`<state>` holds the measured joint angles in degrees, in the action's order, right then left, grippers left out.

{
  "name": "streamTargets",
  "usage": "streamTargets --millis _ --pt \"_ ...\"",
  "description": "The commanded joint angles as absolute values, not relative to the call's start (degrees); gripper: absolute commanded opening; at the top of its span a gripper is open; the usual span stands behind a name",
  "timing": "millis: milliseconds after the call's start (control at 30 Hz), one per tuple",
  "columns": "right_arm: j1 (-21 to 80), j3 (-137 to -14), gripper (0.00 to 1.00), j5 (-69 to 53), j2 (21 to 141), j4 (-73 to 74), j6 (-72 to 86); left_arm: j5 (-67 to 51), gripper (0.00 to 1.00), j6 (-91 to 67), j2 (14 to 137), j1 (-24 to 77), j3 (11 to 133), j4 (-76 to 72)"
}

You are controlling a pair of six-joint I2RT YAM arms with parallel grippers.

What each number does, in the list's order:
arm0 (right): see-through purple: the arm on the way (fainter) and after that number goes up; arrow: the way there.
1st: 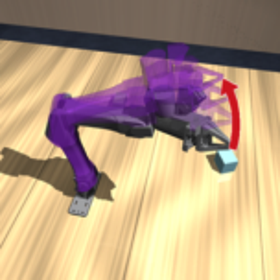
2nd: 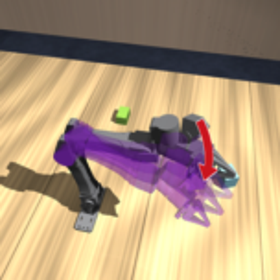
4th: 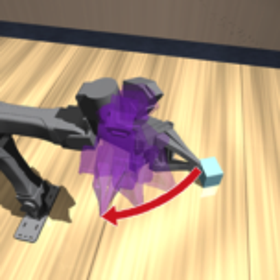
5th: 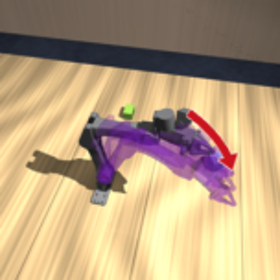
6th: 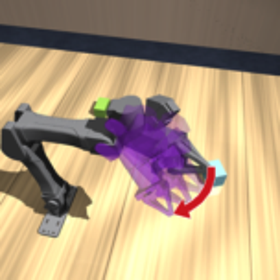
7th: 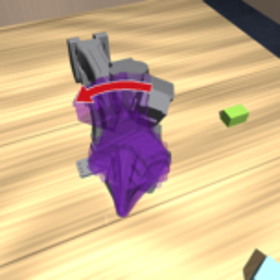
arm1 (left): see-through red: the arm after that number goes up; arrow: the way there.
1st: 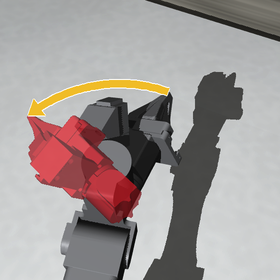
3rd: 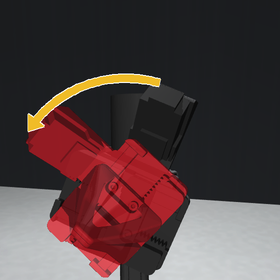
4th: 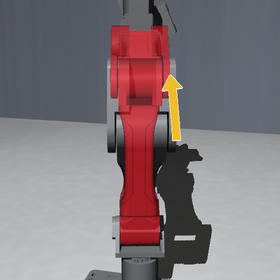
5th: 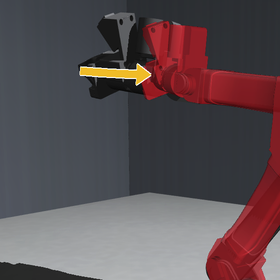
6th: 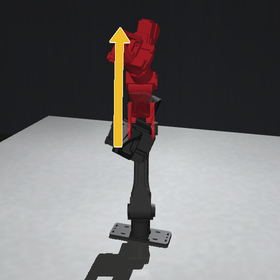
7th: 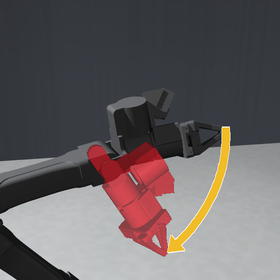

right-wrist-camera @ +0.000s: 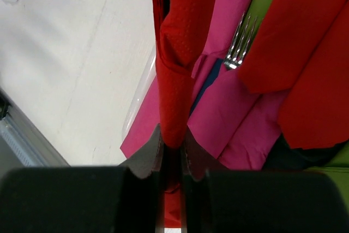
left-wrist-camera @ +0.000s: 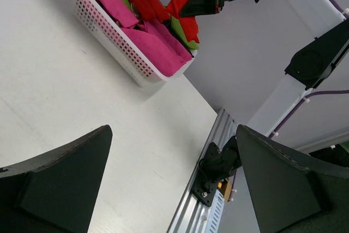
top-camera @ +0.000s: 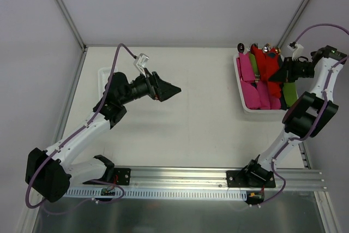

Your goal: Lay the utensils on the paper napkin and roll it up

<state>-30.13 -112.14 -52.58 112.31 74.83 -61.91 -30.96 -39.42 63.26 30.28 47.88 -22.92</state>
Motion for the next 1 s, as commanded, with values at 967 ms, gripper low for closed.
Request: streamTargets --millis 967 --pt "-30.8 -105.6 0.08 -52.4 124.3 91.0 -62.1 -30.7 0.99 -39.2 63.6 29.4 44.7 -27.3"
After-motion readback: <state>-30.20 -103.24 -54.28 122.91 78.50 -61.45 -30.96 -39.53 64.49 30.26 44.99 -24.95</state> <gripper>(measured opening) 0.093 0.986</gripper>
